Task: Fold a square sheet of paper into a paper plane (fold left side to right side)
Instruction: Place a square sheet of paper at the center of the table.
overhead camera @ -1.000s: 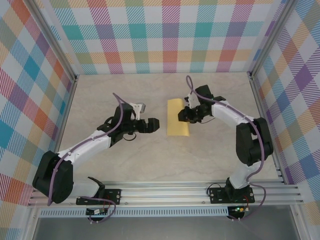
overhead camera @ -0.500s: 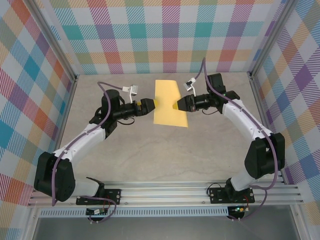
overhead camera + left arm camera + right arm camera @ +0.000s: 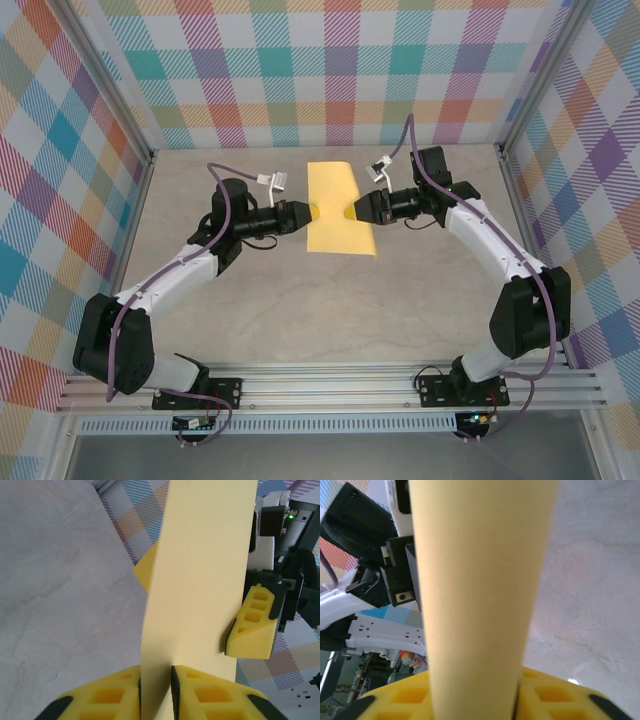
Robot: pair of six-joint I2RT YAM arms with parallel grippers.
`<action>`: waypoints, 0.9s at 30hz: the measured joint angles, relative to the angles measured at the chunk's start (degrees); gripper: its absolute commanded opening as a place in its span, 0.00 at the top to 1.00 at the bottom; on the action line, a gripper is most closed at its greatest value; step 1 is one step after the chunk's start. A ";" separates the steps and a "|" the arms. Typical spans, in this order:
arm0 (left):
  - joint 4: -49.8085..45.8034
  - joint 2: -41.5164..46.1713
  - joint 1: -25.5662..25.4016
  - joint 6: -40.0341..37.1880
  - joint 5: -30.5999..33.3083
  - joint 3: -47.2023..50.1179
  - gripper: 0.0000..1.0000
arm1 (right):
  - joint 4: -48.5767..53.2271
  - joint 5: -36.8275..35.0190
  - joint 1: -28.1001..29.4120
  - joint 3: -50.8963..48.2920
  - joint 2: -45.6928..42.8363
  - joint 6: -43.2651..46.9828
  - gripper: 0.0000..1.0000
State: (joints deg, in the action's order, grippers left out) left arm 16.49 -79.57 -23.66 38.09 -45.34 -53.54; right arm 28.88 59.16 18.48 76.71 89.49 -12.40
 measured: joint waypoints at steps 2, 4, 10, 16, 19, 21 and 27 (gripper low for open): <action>-1.20 -0.04 0.00 -1.01 0.48 0.00 0.92 | 0.90 -2.54 -0.09 0.15 0.00 0.57 0.50; -2.91 -0.22 0.00 -2.32 1.53 0.02 0.92 | 1.73 -6.05 -0.44 0.20 0.00 1.05 0.40; -6.60 -3.69 0.00 -5.68 5.62 2.40 0.92 | 4.35 -20.92 -1.25 -0.15 -0.76 1.31 0.25; -13.42 -12.04 0.07 -7.93 12.59 3.34 0.97 | 5.18 -30.53 -1.29 -3.41 -1.31 1.16 0.26; -15.87 -14.43 0.07 -9.11 16.06 3.37 0.97 | 4.17 -31.67 -1.11 -6.82 -1.25 -0.04 0.32; -17.57 -15.56 0.07 -10.14 17.86 3.06 0.99 | 2.82 -31.67 -0.50 -8.72 -0.57 -1.33 0.41; -22.93 -17.46 0.07 -13.73 21.68 0.52 1.00 | -3.56 -30.93 3.02 -9.57 7.15 -6.49 0.62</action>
State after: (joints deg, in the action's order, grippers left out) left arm -6.44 -97.03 -23.59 24.36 -23.66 -53.01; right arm 25.32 28.23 21.50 67.13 96.64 -18.90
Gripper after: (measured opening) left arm 0.035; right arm 0.414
